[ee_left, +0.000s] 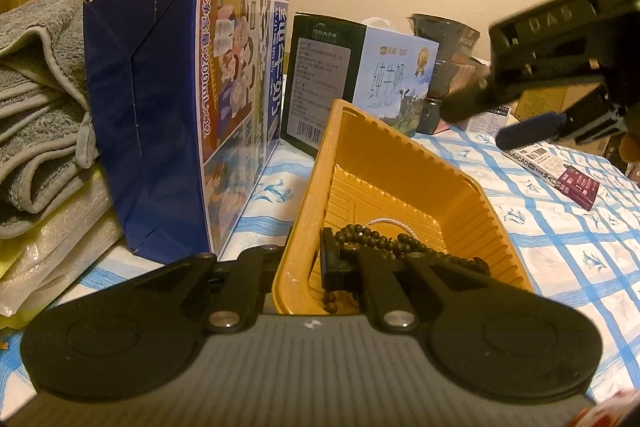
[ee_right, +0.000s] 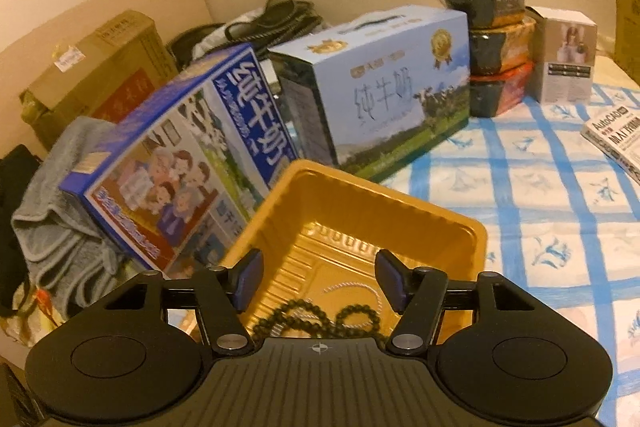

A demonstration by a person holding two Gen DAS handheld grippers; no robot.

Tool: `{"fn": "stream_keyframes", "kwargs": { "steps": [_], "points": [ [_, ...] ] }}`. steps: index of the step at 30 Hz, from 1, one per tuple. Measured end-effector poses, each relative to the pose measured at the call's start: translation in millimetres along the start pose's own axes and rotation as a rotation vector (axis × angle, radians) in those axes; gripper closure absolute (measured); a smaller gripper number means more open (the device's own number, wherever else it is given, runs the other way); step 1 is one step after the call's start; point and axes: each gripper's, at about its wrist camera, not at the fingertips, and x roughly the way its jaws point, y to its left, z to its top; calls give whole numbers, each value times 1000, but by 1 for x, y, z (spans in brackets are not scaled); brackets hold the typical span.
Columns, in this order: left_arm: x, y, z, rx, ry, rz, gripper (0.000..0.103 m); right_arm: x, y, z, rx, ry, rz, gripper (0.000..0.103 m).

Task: Organize jewelry
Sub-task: 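Lower the green necklace into the tray and open the right gripper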

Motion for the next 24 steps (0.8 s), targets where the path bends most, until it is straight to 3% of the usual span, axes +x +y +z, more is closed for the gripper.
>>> {"fn": "stream_keyframes", "kwargs": {
  "steps": [10, 24],
  "points": [
    [1, 1, 0, 0, 1, 2, 95, 3, -9, -17, -17, 56, -32, 41],
    [4, 5, -4, -1, 12, 7, 94, -15, -25, -42, 9, 64, -76, 40]
  ]
}}
